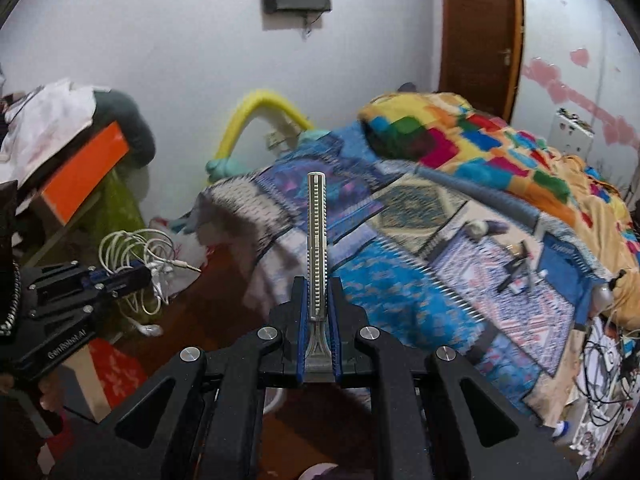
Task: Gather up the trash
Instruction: 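Carry the razor with the right tool while the left tool carries earphones to the white bin, then open the left tool over the bin while the right tool opens, dropping the razor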
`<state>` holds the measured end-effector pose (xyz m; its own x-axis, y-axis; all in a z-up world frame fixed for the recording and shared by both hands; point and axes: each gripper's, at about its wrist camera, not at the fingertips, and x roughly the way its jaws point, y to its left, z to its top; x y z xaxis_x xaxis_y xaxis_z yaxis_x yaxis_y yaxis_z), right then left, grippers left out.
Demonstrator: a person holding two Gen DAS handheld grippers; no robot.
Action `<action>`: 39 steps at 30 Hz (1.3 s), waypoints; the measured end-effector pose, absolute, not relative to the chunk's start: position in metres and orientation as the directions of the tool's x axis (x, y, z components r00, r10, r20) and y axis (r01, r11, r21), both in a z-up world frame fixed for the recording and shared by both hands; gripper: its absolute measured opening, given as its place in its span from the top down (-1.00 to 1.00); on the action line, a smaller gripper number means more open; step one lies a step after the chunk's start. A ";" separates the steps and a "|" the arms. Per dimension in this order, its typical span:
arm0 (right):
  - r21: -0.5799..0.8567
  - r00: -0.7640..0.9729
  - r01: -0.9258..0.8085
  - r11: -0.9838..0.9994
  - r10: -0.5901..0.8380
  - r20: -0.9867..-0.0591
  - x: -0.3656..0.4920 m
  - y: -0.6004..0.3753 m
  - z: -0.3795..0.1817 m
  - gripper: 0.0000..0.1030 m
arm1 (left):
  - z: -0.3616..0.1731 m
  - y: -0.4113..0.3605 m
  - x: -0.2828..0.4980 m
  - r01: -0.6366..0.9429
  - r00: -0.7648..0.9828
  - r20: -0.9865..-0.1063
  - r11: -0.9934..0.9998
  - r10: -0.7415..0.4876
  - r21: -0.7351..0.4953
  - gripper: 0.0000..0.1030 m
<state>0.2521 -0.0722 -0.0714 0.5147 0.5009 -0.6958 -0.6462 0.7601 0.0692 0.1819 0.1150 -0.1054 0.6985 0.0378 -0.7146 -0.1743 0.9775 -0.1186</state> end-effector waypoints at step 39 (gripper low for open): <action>0.181 0.061 -0.757 0.627 0.344 -0.937 0.255 0.065 -0.267 0.83 | -0.351 0.194 0.195 -0.497 0.239 -0.962 0.835 -0.129 -0.235 0.52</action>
<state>0.2554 0.0646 -0.2674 0.0613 0.3444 -0.9368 -0.7572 0.6275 0.1812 0.1955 0.1935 -0.3511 0.2389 -0.1288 -0.9625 -0.4970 0.8353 -0.2351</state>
